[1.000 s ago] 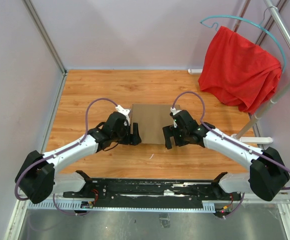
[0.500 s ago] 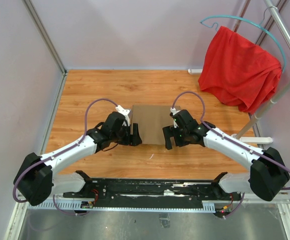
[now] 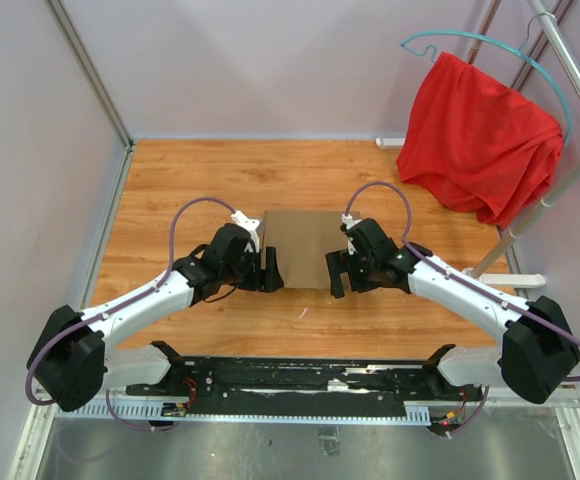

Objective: Fold the paper box

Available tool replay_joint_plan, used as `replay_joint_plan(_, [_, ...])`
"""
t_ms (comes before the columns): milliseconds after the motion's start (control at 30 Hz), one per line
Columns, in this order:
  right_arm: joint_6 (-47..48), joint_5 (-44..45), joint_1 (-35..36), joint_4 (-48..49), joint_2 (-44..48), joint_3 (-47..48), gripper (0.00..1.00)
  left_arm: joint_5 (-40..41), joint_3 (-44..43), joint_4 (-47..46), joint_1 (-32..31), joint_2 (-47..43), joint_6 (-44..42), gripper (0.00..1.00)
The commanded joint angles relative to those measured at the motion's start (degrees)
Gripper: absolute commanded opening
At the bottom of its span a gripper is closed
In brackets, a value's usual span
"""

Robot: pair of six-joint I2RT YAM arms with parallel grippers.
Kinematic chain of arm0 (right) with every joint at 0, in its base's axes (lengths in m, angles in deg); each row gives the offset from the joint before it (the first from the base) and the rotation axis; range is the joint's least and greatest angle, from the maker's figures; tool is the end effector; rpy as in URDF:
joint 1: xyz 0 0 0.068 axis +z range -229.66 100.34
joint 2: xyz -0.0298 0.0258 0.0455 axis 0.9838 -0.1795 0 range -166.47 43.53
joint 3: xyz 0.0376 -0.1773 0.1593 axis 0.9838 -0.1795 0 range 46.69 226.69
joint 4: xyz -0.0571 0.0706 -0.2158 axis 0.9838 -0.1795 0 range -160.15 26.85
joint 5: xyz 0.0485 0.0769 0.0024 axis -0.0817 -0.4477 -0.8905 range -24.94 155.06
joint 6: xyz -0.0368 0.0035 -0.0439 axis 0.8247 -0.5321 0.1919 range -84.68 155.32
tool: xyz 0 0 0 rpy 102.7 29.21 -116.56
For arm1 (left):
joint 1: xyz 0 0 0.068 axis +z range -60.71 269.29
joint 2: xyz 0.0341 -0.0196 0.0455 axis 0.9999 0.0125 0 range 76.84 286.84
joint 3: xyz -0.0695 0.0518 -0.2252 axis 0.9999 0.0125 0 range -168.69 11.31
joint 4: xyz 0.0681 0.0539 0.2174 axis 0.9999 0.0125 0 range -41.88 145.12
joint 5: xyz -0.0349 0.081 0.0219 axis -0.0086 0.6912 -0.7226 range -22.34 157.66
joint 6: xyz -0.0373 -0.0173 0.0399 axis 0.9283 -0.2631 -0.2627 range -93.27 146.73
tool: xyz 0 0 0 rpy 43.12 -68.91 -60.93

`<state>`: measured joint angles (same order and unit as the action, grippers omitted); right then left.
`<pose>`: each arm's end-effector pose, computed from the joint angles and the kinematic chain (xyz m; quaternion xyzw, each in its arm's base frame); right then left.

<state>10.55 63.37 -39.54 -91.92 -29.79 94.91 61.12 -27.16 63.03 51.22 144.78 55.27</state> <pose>0.1842 0.1568 0.2054 -0.1315 0.9415 0.1782 0.2542 0.1798 -0.1468 0.1941 0.0985 0.9153 -0.2565 0.2947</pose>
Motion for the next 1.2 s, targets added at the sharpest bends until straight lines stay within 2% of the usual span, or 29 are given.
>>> replay_joint_plan(0, [-0.5, 1.9, 0.5, 2.1, 0.3, -1.3, 0.98, -1.2, -0.3, -1.6, -0.3, -0.4, -0.1, 0.74])
replay_joint_plan(900, [-1.0, 5.1, 0.6, 4.1, -0.4, -4.9, 0.99, -0.6, 3.1, -3.6, -0.3, 1.5, -0.1, 0.72])
replay_joint_plan(1167, [-1.1, 6.4, 0.5, 4.6, -1.8, -5.5, 1.00, 2.5, 4.7, -5.9, -0.3, 3.9, 0.3, 0.70])
